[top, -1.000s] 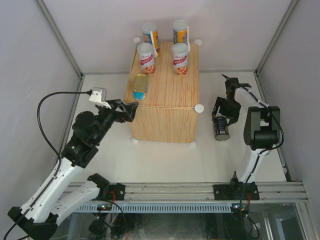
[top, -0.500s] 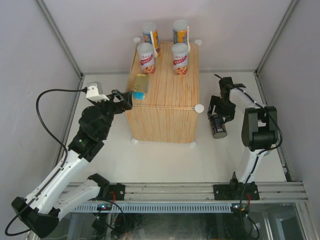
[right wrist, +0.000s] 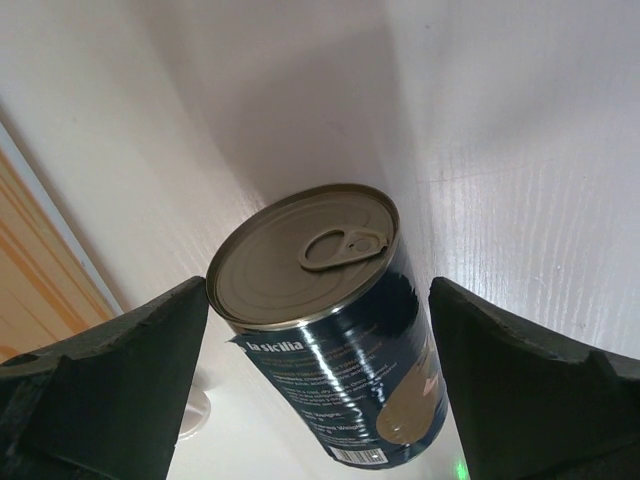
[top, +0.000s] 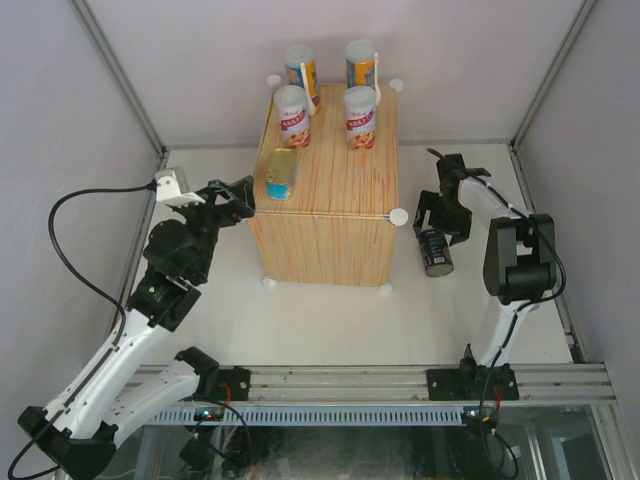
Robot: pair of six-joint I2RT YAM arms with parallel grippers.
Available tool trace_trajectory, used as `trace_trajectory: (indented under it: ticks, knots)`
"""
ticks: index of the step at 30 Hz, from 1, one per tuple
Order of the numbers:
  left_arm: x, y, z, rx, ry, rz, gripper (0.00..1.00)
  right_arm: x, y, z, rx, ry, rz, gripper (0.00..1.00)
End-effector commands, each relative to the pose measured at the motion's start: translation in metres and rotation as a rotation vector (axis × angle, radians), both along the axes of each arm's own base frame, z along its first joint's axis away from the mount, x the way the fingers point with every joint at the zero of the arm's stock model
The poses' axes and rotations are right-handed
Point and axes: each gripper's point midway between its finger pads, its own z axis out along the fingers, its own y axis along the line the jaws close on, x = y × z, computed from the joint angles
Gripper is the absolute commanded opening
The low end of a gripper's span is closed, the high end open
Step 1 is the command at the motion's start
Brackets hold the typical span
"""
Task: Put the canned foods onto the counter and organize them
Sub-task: Adjust the canned food at the center of the board.
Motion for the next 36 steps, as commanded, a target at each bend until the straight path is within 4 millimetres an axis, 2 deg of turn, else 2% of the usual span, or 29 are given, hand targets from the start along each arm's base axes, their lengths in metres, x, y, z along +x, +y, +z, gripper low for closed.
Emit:
trace_trajectory:
  ticks: [1, 12, 23, 36]
  knots:
    - [-0.006, 0.011, 0.028, -0.042, -0.076, 0.032, 0.91, 0.012, -0.004, 0.026, -0.014, -0.098, -0.008, 0.91]
    - [-0.002, 0.004, 0.038, -0.034, -0.083, 0.01, 0.91, 0.015, -0.012, 0.047, -0.002, -0.161, -0.016, 0.92]
    - [-0.012, 0.008, 0.031, -0.034, -0.073, -0.002, 0.91, 0.01, -0.022, 0.053, -0.026, -0.173, 0.016, 0.91]
    - [-0.012, 0.006, 0.033, -0.002, -0.083, -0.011, 0.91, 0.006, -0.003, 0.049, -0.033, -0.159, 0.117, 0.9]
